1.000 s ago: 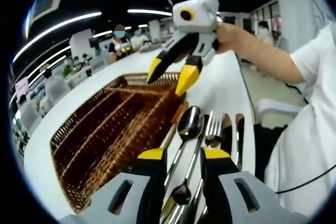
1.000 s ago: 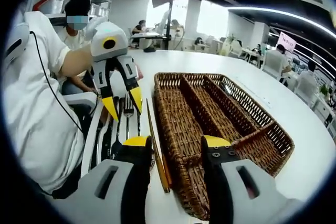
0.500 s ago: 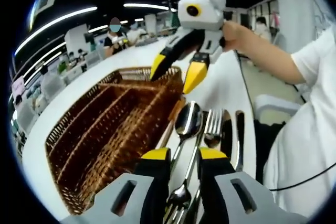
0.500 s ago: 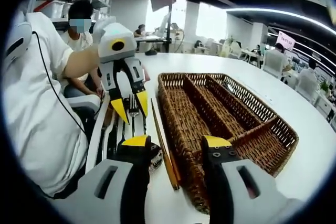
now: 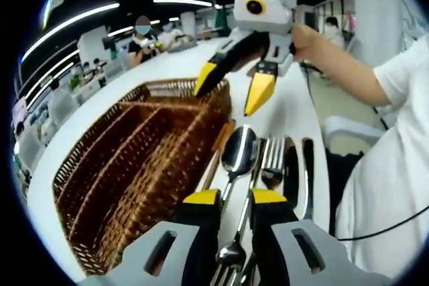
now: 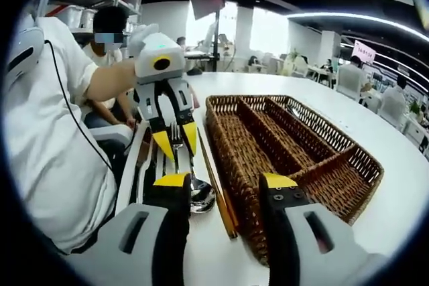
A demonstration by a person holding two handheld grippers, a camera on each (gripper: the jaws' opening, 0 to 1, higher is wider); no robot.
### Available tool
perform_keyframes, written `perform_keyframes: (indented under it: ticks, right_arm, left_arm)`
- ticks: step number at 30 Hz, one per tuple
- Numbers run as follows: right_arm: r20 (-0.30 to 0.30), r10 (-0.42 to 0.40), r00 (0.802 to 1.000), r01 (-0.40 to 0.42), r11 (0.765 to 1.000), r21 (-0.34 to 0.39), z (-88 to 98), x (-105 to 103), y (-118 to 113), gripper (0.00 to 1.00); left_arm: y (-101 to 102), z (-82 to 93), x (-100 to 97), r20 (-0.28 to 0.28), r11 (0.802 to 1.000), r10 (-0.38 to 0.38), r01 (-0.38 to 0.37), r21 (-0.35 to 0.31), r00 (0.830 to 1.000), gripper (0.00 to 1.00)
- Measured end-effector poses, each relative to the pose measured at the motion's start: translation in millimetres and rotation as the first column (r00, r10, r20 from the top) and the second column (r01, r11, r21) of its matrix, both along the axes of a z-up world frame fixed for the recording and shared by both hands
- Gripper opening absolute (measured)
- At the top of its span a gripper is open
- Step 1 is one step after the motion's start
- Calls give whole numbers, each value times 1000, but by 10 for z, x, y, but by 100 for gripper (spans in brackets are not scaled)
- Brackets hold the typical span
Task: Arrange the knives, forks, and spoons in their matching storage slots by inserting each utensil handle-first until every utensil is classified and aligned in the correct compartment
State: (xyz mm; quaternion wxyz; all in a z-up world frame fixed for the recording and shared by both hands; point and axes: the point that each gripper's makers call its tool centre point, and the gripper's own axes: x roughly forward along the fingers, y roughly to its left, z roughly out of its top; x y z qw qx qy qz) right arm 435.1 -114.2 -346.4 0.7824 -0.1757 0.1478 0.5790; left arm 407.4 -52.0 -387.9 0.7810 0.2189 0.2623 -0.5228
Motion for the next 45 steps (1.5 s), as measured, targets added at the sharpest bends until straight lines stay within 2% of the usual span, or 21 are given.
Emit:
perform_keyframes:
  ticks: [11, 29, 45]
  right_arm:
    - [-10, 3, 1000, -3, 1000, 1, -50, -55, -56, 42]
    - [-10, -3, 1000, 3, 1000, 17, -65, -125, -113, 43]
    - [-9, 8, 1000, -8, 1000, 4, -94, -226, -112, 43]
  left_arm:
    - [-32, -38, 38, -28, 999, -15, 17, 40, 999, 12]
    - [-17, -172, 118, -74, 988, -50, 60, 145, 996, 10]
    - [-58, -199, 108, -129, 981, -75, 97, 170, 989, 7]
